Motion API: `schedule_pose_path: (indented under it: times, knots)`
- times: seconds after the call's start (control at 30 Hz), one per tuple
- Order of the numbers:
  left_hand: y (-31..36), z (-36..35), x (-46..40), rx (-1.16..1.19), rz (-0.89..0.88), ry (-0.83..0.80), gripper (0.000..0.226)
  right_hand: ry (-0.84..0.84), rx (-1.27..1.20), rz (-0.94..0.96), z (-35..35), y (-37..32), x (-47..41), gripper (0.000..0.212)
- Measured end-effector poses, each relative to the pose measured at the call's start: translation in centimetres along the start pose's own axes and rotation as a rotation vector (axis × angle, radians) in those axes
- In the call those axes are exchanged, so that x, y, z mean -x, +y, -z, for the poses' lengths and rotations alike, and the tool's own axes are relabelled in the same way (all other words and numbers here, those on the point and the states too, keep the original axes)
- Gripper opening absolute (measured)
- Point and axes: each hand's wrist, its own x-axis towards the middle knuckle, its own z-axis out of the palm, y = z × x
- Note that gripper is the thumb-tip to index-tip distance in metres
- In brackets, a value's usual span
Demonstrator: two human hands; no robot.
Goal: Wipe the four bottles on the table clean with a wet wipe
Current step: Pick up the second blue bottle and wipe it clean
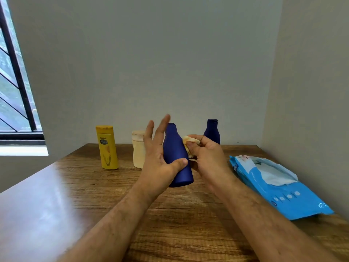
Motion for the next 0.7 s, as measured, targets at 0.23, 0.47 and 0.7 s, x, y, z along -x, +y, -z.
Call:
schedule_pose_path:
  times: [0.23, 0.47, 0.7]
  knots:
    - [-0.5, -0.7, -0.3, 0.187, 0.221, 0.043, 0.113, -0.012, 0.052, 0.031, 0.0, -0.3, 0.4, 0.013]
    - [-0.2, -0.3, 0.0, -0.105, 0.114, -0.01, 0.06, -0.031, 0.172, 0.157, 0.0, -0.9, 1.0, 0.014]
    - [-1.0, 0.0, -0.2, -0.335, 0.049, 0.062, 0.06, -0.045, -0.023, 0.184, 0.2, -1.9, 1.0, 0.019]
